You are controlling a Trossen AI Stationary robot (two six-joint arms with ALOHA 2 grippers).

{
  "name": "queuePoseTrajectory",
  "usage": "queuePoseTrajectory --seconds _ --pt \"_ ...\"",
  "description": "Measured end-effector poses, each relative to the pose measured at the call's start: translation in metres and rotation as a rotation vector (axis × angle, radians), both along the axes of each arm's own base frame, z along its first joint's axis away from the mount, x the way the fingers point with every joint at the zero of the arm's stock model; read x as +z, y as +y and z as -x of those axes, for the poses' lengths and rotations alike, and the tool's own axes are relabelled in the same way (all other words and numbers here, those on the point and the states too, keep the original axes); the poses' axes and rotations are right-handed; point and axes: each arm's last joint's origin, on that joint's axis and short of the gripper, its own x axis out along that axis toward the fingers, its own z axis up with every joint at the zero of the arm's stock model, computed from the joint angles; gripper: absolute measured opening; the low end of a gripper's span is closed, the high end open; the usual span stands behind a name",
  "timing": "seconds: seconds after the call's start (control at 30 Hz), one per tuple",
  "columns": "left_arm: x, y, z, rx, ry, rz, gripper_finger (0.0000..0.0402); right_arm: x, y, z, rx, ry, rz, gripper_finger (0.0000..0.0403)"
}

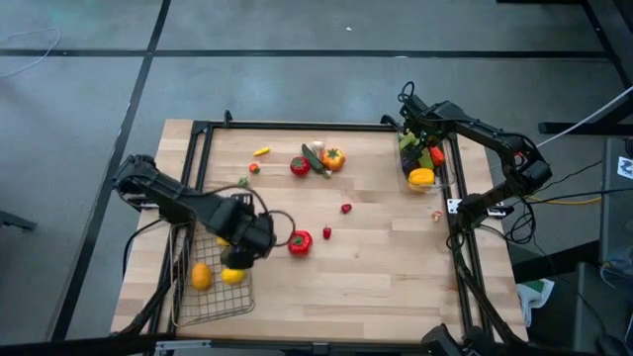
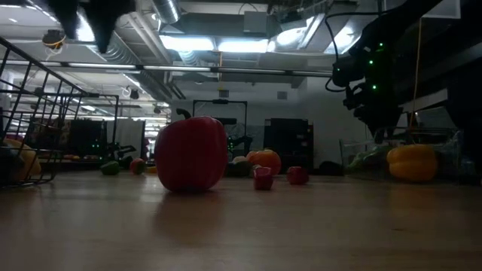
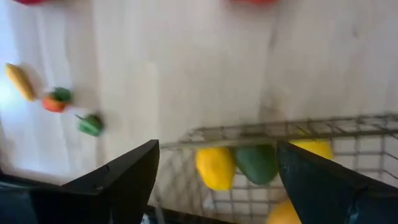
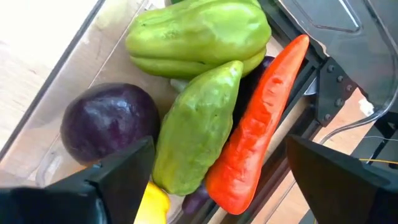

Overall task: Sort produce into baskets
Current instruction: Put the red tomato into the wire basket

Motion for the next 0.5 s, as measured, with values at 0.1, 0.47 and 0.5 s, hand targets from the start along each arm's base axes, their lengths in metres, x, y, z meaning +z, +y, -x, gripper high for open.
queuePoseTrajectory --seconds 0.1,0.47,0.5 --pt "0.008 0.022 -0.002 0.020 -0.023 0.001 0.0318 0.000 0.000 0.000 0.000 0.000 0.000 0.0363" --pt "0.041 0.123 0.023 0.247 -0.165 -0.004 0.0318 0.000 0.000 0.000 0.002 -0.008 -0.007 0.0363" --pt "0.042 0.131 0.025 0.275 -0.179 -0.007 0.0318 0.000 0.000 0.000 0.002 -0.008 -0.007 0.0363"
